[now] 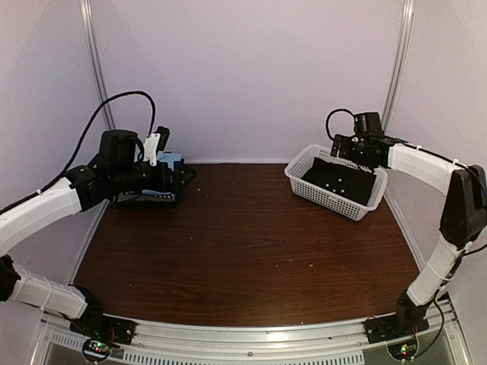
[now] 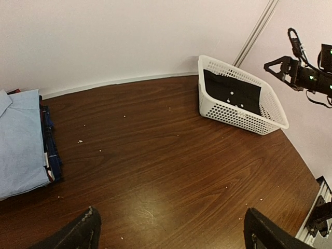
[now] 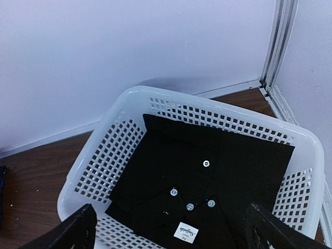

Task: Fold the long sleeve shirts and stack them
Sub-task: Pick up the crumpled shirt from the bin, then place the crumpled shirt at the center of the board, then flatten out the crumpled shirt at the center of the board.

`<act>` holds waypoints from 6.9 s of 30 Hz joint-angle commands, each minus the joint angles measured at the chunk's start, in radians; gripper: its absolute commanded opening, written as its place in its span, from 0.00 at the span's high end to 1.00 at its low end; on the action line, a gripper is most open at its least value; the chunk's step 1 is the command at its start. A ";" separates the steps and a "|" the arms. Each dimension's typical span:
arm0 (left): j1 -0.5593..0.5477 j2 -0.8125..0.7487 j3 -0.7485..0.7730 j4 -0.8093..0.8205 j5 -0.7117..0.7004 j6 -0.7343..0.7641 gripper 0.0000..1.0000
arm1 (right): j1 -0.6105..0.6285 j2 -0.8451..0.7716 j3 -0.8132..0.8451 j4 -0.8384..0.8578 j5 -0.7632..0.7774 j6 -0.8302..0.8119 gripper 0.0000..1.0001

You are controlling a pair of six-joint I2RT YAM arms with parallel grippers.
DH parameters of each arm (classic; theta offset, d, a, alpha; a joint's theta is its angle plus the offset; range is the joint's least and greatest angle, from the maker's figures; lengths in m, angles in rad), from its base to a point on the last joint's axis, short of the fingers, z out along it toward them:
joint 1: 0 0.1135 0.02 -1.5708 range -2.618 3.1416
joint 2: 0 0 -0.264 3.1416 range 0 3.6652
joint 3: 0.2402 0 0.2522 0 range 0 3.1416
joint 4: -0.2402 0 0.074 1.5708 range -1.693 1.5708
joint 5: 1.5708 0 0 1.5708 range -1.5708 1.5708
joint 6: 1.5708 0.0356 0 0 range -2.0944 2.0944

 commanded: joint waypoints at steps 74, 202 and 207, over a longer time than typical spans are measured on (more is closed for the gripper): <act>0.007 0.014 -0.028 0.075 0.098 -0.031 0.02 | 0.179 -0.028 0.636 -0.174 -0.058 -0.110 1.00; 0.045 -0.330 -0.395 -0.094 -0.318 -0.555 1.00 | 0.591 0.274 -0.107 0.066 -0.034 0.026 0.22; 0.167 -0.233 -0.320 -0.079 -0.249 -0.474 1.00 | 0.593 0.307 -0.094 0.027 0.048 0.023 0.20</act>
